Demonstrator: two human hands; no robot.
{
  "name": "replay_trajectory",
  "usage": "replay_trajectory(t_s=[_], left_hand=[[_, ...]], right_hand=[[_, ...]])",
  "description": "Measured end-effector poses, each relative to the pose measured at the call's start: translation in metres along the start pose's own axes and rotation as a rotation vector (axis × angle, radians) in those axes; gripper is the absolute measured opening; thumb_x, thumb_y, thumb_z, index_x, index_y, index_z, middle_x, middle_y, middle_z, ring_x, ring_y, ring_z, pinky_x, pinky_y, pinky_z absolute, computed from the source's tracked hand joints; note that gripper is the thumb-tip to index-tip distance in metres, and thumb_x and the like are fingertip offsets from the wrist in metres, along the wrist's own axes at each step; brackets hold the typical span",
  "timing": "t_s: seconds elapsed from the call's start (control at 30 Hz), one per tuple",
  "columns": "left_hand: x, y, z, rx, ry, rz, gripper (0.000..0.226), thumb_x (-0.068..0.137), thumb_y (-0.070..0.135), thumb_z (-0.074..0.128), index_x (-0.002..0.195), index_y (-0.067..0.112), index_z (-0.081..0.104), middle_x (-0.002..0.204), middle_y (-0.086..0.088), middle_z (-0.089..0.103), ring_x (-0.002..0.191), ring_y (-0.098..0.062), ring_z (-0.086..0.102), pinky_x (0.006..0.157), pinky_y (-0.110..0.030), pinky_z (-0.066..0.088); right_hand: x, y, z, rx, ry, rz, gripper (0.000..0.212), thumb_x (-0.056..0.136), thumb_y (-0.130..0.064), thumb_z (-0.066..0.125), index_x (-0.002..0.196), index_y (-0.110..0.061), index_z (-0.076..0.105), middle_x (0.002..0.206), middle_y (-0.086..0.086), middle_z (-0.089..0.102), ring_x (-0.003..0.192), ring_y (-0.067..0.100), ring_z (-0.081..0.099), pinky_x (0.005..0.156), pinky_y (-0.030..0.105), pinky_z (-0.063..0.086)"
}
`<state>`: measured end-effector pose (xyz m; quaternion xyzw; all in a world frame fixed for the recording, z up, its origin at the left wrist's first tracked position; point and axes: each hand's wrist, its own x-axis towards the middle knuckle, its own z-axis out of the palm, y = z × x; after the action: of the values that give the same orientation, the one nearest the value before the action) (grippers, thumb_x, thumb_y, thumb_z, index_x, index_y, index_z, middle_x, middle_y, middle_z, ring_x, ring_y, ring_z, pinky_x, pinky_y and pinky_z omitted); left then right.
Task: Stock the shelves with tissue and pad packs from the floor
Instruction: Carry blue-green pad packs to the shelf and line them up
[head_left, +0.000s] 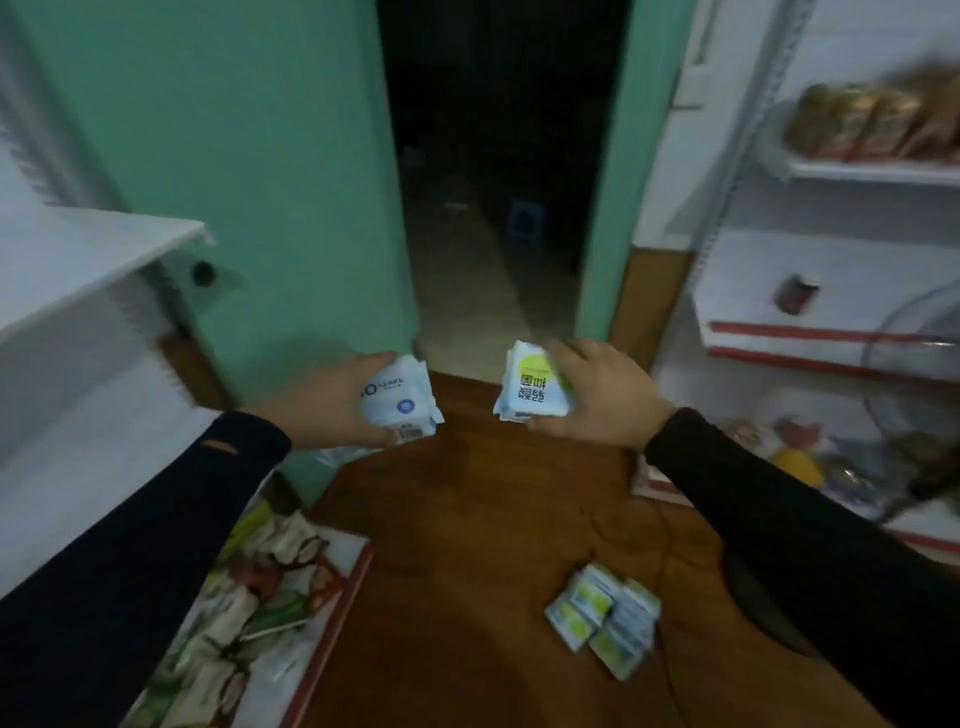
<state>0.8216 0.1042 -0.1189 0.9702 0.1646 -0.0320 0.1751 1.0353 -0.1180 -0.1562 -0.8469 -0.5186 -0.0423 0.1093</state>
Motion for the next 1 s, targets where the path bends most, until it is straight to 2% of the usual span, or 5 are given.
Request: replay_trajectory(t_s=[0.23, 0.47, 0.67, 0.83, 1.0], left_hand=[[0.161, 0.106, 0.132, 0.098, -0.123, 0.098, 0.104, 0.069, 0.056, 0.073, 0.151, 0.021, 0.019, 0.146, 0.000, 0.037, 0.127, -0.019, 0.041, 0.099, -0.030, 0.034], [0.291, 0.159, 0.281, 0.122, -0.268, 0.263, 0.105, 0.066, 0.064, 0.069, 0.149, 0.020, 0.023, 0.147, -0.001, 0.035, 0.133, -0.023, 0.034, 0.109, -0.032, 0.023], [0.384, 0.132, 0.483, 0.229, -0.491, 0.349, 0.098, 0.073, 0.056, 0.068, 0.150, 0.024, 0.017, 0.148, 0.000, 0.031, 0.136, -0.023, 0.028, 0.112, -0.035, 0.017], [0.436, 0.068, 0.688, 0.334, -0.684, 0.381, 0.098, 0.075, 0.041, 0.069, 0.151, 0.022, 0.010, 0.153, -0.001, 0.023, 0.139, -0.024, 0.021, 0.114, -0.037, 0.015], [0.468, 0.023, 0.850, 0.365, -0.629, 0.473, 0.095, 0.076, 0.041, 0.066, 0.151, 0.021, 0.011, 0.151, -0.002, 0.025, 0.137, -0.026, 0.022, 0.112, -0.038, 0.017]], right_hand=[[-0.079, 0.191, 0.061, 0.026, -0.100, 0.277, 0.102, 0.063, -0.061, 0.069, 0.144, -0.010, 0.032, 0.123, 0.012, 0.049, 0.110, 0.031, 0.049, 0.095, 0.040, 0.040], [-0.125, 0.311, 0.177, 0.108, -0.190, 0.481, 0.110, 0.064, -0.088, 0.034, 0.141, -0.009, 0.037, 0.122, 0.014, 0.052, 0.108, 0.036, 0.051, 0.092, 0.047, 0.043], [-0.168, 0.359, 0.366, 0.197, -0.285, 0.649, 0.095, 0.063, -0.060, 0.063, 0.139, -0.008, 0.040, 0.123, 0.013, 0.052, 0.109, 0.037, 0.050, 0.096, 0.049, 0.040], [-0.199, 0.384, 0.564, 0.228, -0.438, 0.792, 0.100, 0.057, -0.067, 0.049, 0.143, -0.017, 0.035, 0.128, 0.004, 0.046, 0.119, 0.029, 0.044, 0.105, 0.048, 0.033], [-0.211, 0.409, 0.729, 0.252, -0.442, 0.836, 0.098, 0.070, -0.055, 0.070, 0.149, -0.017, 0.024, 0.139, 0.008, 0.039, 0.127, 0.031, 0.038, 0.106, 0.044, 0.029]])
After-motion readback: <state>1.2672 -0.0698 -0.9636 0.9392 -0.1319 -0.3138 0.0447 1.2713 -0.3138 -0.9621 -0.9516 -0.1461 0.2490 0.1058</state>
